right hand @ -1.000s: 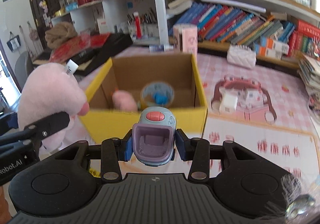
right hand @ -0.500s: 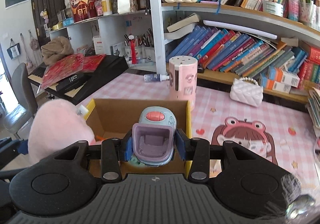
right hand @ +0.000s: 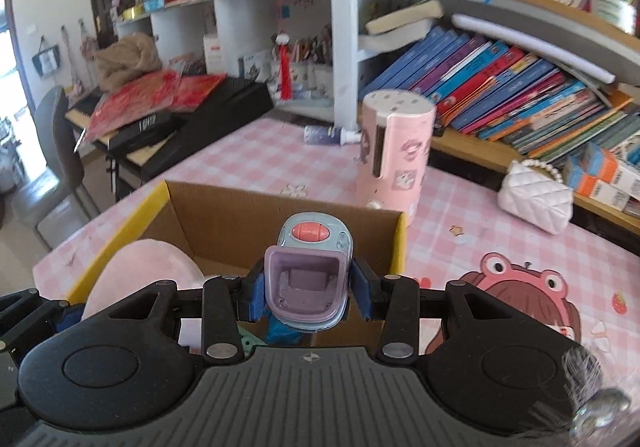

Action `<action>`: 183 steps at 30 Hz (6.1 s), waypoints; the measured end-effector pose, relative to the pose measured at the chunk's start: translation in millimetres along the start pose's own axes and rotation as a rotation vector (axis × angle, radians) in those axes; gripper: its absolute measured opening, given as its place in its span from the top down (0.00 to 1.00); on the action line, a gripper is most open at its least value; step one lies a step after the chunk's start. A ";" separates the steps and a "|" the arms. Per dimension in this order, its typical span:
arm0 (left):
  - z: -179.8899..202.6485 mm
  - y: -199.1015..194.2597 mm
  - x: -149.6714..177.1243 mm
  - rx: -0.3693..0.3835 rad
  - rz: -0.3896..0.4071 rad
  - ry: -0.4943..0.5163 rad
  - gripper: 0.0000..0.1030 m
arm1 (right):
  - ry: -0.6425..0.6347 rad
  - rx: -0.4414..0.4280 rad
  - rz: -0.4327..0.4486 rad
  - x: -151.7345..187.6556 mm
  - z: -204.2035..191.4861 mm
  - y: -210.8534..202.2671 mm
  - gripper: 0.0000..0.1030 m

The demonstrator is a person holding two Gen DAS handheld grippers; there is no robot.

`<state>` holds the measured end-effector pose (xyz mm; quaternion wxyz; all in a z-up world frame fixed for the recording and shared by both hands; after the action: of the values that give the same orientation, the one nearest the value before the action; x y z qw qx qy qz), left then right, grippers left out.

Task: Organize objects
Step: 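Carry the plush pig and toy car with both tools over the yellow box, then open both tools to drop the plush pig and toy car into the box, then withdraw both tools from the box toward the white charger and small white box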

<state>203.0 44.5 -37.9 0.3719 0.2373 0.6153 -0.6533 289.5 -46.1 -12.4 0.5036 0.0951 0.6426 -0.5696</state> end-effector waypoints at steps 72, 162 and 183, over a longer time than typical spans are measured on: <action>-21.9 -127.2 70.1 0.002 0.120 -0.054 0.03 | 0.147 0.225 -0.050 143.2 -49.9 -141.8 0.25; 194.1 -40.1 78.5 0.215 -0.024 0.113 0.03 | 0.256 0.345 -0.227 230.9 136.2 -151.6 0.21; 223.6 -2.3 53.4 0.102 0.013 0.103 0.04 | 0.230 0.297 -0.141 205.9 192.1 -124.0 0.23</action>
<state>201.6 -185.1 -48.4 0.3314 0.2929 0.5980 -0.6684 208.9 -339.3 -59.0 0.3661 0.1876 0.6100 -0.6773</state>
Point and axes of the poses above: each gripper's, at about its wrist camera, not at the fingertips, and y roughly the way its jaws point, z to its right, x to its underside, the point moved 5 cm from there along y, roughly the way its jaws point, and after that the axes turned 15 degrees about -y, right-handed, at the moved point
